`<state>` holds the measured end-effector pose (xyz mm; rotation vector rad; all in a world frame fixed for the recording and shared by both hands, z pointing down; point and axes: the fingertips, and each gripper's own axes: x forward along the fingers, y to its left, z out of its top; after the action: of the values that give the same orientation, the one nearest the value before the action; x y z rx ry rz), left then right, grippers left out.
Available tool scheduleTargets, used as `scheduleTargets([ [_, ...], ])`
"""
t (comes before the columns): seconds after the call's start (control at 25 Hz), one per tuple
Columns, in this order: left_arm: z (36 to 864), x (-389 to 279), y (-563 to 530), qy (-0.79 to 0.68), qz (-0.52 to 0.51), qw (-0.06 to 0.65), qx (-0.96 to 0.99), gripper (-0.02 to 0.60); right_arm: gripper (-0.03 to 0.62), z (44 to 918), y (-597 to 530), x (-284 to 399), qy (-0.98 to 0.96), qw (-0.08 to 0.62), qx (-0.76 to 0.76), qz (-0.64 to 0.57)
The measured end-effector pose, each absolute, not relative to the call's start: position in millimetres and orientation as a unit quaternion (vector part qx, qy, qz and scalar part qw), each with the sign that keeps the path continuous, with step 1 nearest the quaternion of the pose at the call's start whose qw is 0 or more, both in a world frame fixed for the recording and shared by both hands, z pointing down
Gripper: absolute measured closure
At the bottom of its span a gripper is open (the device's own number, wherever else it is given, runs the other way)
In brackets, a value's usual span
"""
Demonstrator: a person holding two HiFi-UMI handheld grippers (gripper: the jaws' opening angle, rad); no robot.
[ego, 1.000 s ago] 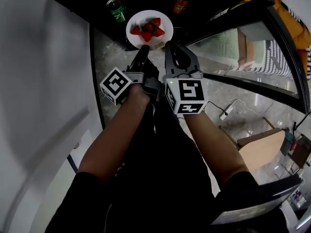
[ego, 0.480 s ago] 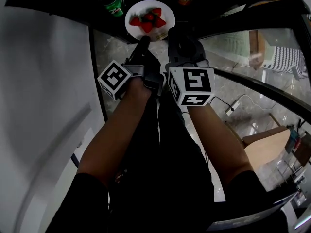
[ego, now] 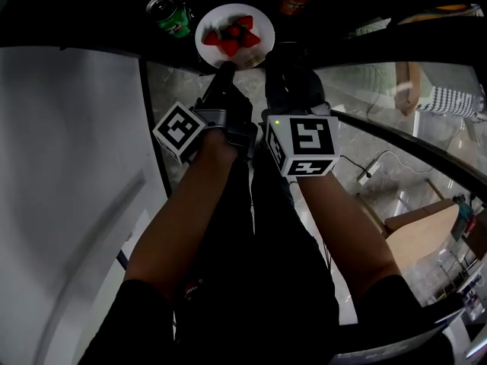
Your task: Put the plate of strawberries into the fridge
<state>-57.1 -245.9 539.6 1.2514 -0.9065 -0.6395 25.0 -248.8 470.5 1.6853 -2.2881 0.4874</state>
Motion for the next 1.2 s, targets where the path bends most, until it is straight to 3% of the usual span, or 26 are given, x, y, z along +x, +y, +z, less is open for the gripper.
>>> scheduleTargets([
  [1.12,544,-53,-269,-0.388,-0.278,0.631,0.612,0.562,0.589,490,-256,32,-0.779,0.122,0.588,0.18],
  [1.2,545,-54,-265,-0.391,-0.271,0.627,0.617,0.528,0.589,490,-255,33,-0.779,0.121,0.588,0.18],
])
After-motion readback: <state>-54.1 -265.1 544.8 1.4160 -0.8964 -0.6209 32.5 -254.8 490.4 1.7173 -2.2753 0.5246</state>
